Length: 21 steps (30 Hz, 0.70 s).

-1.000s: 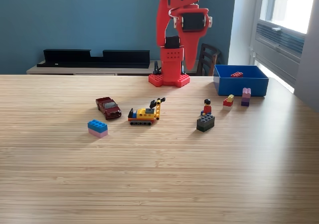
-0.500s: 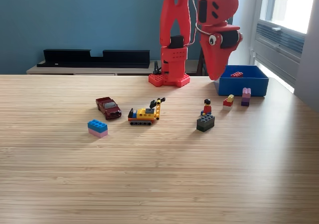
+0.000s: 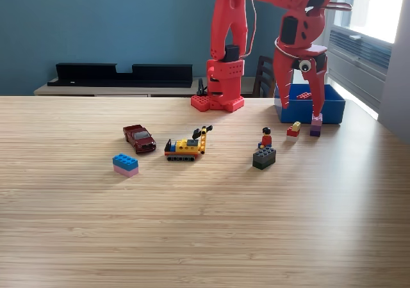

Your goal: Grasp a lego block and put it in the bin.

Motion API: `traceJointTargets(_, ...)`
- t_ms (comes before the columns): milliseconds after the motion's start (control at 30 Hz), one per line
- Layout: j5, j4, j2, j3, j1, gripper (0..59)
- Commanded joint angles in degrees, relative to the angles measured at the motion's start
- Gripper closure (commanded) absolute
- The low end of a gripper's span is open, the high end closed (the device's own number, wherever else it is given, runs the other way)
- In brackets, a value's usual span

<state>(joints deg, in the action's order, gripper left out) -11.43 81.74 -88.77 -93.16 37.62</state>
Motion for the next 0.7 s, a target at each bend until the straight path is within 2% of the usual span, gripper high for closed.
traceJointTargets(33, -1.1, -1.7, -1.8, -2.5, 0.9, 28.4)
traceJointTargets(333, -2.5, -7.6, -1.8, -9.1, 0.7, 28.5)
traceJointTargets(700, -3.3, -15.6, -1.5, -12.0, 0.6, 29.6)
